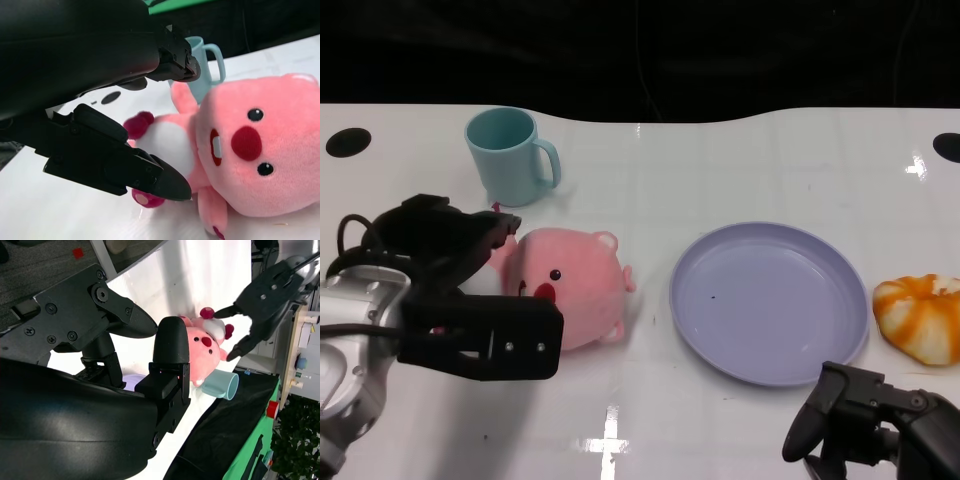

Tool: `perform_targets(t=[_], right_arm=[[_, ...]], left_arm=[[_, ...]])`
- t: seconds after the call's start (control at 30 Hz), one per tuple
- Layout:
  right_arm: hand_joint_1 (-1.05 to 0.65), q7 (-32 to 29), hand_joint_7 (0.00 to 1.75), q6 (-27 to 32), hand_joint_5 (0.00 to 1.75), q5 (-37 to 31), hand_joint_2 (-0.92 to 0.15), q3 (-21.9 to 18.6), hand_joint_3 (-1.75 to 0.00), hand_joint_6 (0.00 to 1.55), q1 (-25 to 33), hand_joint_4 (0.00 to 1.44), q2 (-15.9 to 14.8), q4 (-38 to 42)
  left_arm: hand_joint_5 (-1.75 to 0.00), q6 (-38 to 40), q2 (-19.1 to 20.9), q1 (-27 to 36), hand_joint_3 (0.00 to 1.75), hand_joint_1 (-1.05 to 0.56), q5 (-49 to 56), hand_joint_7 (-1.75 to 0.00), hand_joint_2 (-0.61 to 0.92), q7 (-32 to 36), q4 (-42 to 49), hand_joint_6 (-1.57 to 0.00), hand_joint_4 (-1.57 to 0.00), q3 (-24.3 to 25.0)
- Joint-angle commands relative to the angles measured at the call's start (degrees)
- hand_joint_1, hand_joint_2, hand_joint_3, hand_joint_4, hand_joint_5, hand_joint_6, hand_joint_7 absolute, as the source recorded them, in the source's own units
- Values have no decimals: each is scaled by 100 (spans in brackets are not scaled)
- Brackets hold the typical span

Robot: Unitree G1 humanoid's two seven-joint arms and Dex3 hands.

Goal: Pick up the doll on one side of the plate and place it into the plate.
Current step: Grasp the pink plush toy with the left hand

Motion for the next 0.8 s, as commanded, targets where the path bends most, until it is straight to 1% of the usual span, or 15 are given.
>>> perform_targets(t=[0.03,0.23,0.43,0.67,0.8], right_arm=[[-21,-32,141,20,174,6,-56,-7,-107,58,35,64,-16,-85],[-20,-58,141,82,174,-13,-54,15,-110,59,46,65,-22,-160],[-21,-73,142,81,174,-26,-53,27,-112,59,76,65,-29,-200],[-21,-71,142,104,173,-34,-53,32,-112,59,141,65,-53,-296],[-21,-71,142,127,174,-12,-53,29,-112,58,178,65,-48,-336]], left_arm=[[-34,-49,-30,-266,0,-76,131,0,90,233,436,-26,-9,-136],[-27,-60,-264,-659,0,-74,114,0,92,281,1374,-26,-10,-391],[-17,-228,-493,-1005,1,-72,89,0,92,552,2440,-26,-16,-647],[-12,-533,-898,-1444,0,-69,36,-1,92,1070,3858,-30,-21,-971],[-10,-728,-1099,-1661,0,-66,-12,-2,92,1345,4516,-36,-27,-1136]])
